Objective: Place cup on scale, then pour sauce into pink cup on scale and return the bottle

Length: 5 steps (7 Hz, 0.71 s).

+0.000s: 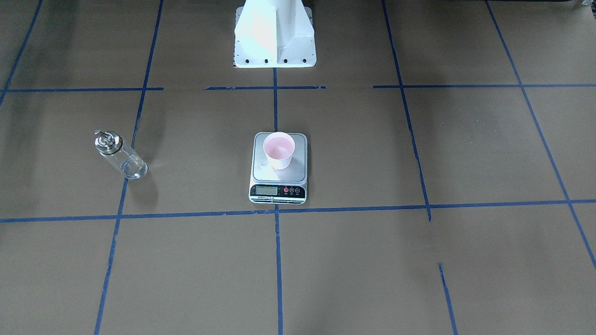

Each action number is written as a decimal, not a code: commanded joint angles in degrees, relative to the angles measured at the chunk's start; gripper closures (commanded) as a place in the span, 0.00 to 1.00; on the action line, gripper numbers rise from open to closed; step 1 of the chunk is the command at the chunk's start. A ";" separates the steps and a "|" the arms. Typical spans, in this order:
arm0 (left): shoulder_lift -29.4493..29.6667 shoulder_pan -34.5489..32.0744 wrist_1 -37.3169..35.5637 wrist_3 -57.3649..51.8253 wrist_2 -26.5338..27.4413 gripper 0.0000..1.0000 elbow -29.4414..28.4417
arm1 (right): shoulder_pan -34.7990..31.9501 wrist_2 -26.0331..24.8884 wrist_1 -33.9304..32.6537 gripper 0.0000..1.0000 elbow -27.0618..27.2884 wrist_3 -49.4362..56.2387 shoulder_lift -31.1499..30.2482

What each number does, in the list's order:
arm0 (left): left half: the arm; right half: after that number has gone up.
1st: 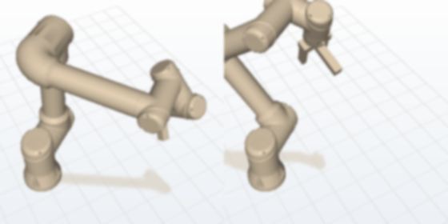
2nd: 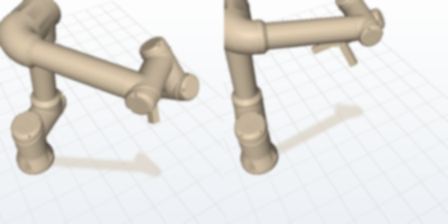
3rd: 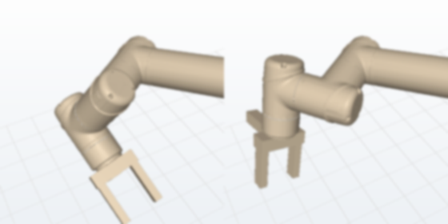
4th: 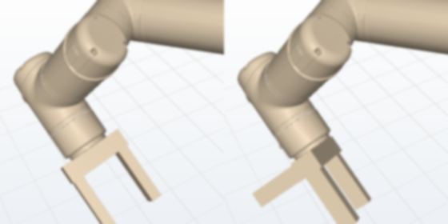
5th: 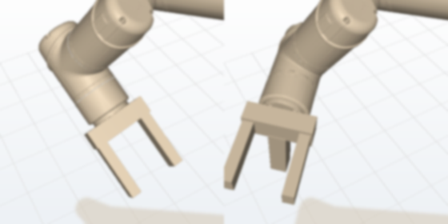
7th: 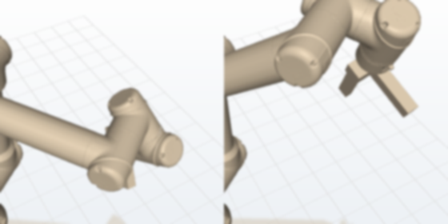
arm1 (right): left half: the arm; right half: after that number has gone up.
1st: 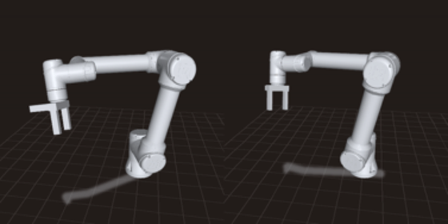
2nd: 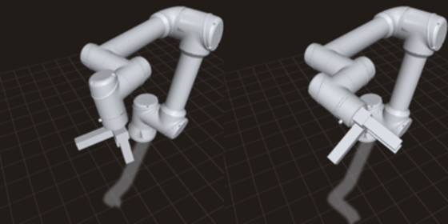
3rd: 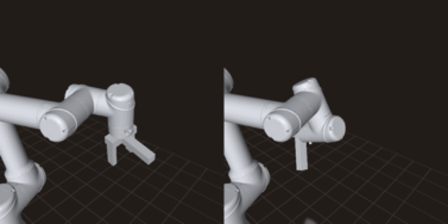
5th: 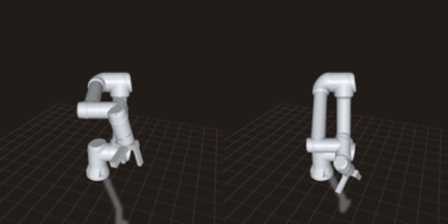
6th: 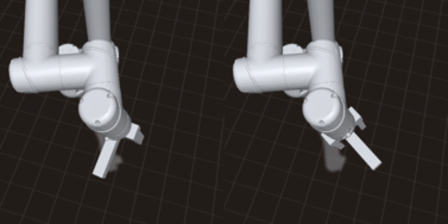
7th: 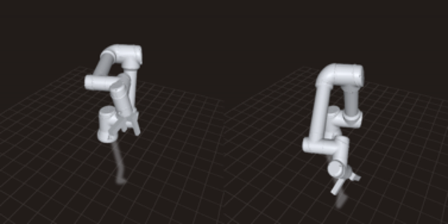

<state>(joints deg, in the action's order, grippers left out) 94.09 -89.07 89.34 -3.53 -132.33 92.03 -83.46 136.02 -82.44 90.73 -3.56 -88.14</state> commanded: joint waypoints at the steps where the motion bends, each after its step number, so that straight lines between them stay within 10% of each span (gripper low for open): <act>1: -0.22 0.04 0.40 0.11 -0.38 0.00 -0.71 | -0.04 0.30 0.09 0.00 0.23 -0.14 0.33; 5: 0.12 0.04 0.14 -0.42 -3.03 0.00 -0.44 | -0.13 0.74 -0.53 0.00 0.23 -0.14 0.25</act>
<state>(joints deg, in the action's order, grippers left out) 93.88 -89.03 89.58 -3.59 -135.74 91.64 -83.57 136.59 -82.89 91.00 -3.69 -87.80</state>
